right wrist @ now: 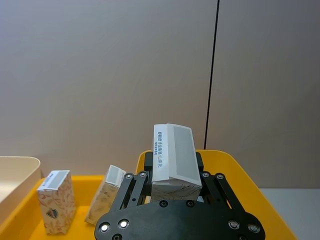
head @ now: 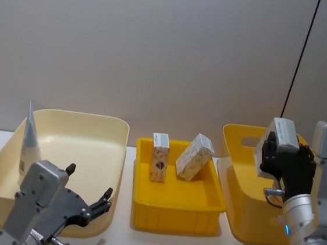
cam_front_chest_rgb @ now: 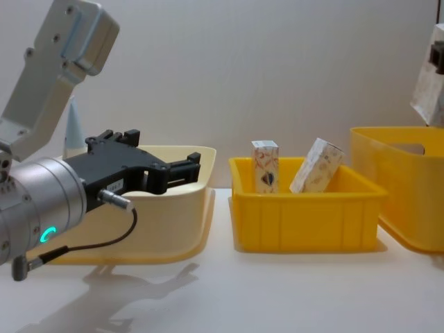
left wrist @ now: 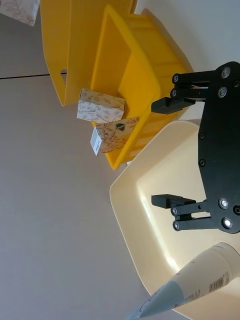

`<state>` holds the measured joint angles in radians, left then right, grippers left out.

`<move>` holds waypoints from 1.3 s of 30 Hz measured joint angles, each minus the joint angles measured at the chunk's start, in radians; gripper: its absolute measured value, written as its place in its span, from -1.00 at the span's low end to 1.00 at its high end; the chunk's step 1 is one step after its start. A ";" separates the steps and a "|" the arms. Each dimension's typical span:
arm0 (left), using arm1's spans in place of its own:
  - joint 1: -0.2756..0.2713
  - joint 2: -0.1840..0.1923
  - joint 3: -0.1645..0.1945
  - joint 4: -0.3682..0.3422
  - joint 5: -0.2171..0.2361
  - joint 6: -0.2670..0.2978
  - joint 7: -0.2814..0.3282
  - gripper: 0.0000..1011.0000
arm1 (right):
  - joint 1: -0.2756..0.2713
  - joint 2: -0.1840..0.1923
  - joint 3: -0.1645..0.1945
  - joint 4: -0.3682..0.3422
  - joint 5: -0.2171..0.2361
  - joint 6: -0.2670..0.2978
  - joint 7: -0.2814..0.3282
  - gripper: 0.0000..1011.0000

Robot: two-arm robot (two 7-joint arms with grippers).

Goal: Bimanual collaborative sorting of washing and personal care products

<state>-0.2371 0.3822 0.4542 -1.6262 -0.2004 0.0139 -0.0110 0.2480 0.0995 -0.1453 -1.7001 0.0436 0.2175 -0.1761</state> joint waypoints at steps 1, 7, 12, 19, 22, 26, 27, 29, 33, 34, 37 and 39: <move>0.000 0.000 0.000 0.000 0.000 0.000 0.000 0.98 | 0.000 0.000 0.001 0.001 -0.003 0.002 -0.001 -0.19; 0.000 0.000 0.000 0.000 0.000 0.000 0.000 0.98 | 0.001 0.002 0.005 0.010 -0.020 0.029 -0.008 -0.18; 0.000 0.000 0.000 0.000 0.000 0.000 0.000 0.99 | 0.006 0.002 0.008 0.022 -0.030 0.056 -0.009 -0.18; 0.000 0.000 0.000 0.000 0.000 0.000 0.000 0.98 | 0.014 0.000 0.008 0.037 -0.041 0.084 -0.008 -0.19; 0.000 0.000 0.000 0.000 0.000 0.000 0.000 0.98 | 0.015 -0.001 0.007 0.040 -0.044 0.090 -0.008 -0.18; 0.000 0.000 0.000 0.000 0.000 0.000 0.000 0.98 | 0.017 -0.002 0.007 0.045 -0.047 0.099 -0.007 -0.04; 0.000 0.000 0.000 0.000 0.000 0.000 0.000 0.98 | 0.018 -0.002 0.007 0.046 -0.048 0.100 -0.007 -0.01; 0.000 0.000 0.000 0.000 0.000 0.000 0.000 0.98 | 0.018 -0.002 0.007 0.048 -0.049 0.103 -0.007 0.15; 0.000 0.000 0.000 0.000 0.000 0.000 0.000 0.98 | 0.020 -0.003 0.007 0.050 -0.051 0.108 -0.006 0.37; 0.000 0.000 0.000 0.000 0.000 0.000 0.000 0.98 | 0.020 -0.003 0.007 0.051 -0.051 0.108 -0.006 0.43; 0.000 0.000 0.000 0.000 0.000 0.000 0.000 0.98 | 0.020 -0.003 0.007 0.052 -0.052 0.111 -0.005 0.61; 0.000 0.000 0.000 0.000 0.000 0.000 0.000 0.98 | 0.021 -0.003 0.007 0.053 -0.053 0.113 -0.005 0.72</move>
<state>-0.2372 0.3821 0.4542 -1.6262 -0.2004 0.0139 -0.0109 0.2687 0.0966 -0.1383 -1.6473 -0.0089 0.3305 -0.1812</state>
